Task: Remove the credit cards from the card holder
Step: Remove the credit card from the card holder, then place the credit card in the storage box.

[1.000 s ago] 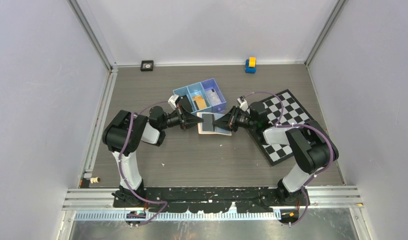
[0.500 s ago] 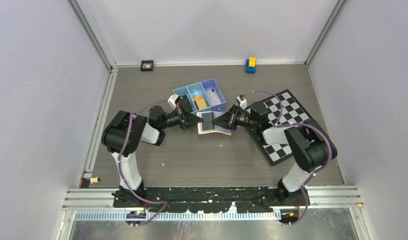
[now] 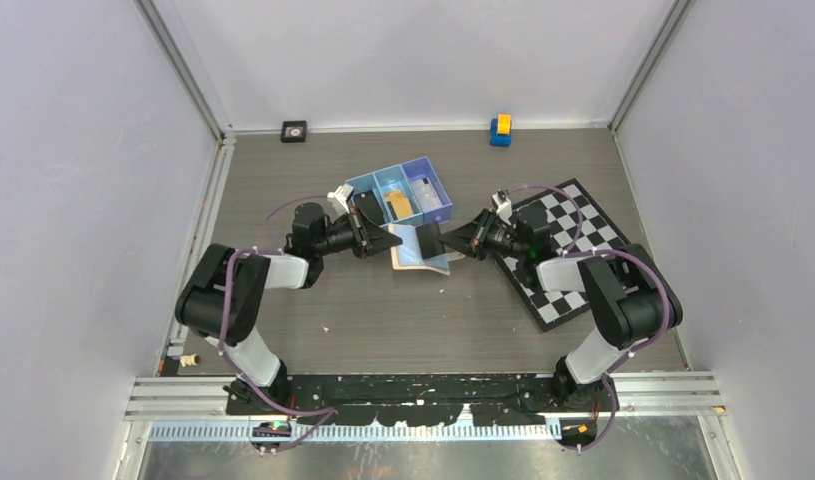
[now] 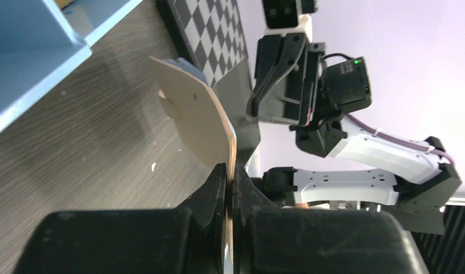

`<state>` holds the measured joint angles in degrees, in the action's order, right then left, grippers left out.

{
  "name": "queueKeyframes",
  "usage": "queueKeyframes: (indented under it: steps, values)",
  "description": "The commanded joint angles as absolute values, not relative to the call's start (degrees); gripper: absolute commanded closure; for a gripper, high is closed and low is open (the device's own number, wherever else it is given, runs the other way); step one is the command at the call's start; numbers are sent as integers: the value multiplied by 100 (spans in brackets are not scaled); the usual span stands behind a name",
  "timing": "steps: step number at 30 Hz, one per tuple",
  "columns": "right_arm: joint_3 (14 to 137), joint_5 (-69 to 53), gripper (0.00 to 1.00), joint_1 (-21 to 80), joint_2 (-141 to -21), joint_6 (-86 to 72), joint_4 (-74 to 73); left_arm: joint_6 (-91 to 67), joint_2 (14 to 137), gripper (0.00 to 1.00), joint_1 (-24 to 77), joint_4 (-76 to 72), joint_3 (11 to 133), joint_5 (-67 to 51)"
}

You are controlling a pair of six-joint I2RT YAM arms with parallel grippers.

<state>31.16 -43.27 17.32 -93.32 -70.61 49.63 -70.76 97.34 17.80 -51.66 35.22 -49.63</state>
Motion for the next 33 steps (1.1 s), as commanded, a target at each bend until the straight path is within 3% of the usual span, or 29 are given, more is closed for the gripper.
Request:
queueKeyframes:
  steps: [1,9,21,33]
  values:
    - [3120,-4098,100,1605,-8968,-6912,5048,-5836,9140,100,1769,-3129,3721,-4696]
    - [3216,-3539,100,1577,-8140,-5909,3561,-4401,8311,100,1788,-599,4161,-3482]
    - [4509,-2842,99,1975,-8109,-5184,1992,-3953,8187,100,1916,-233,4087,-3240]
    - [6222,-2398,100,2671,-9617,-5029,1459,-3478,7585,100,1992,422,3836,-2575]
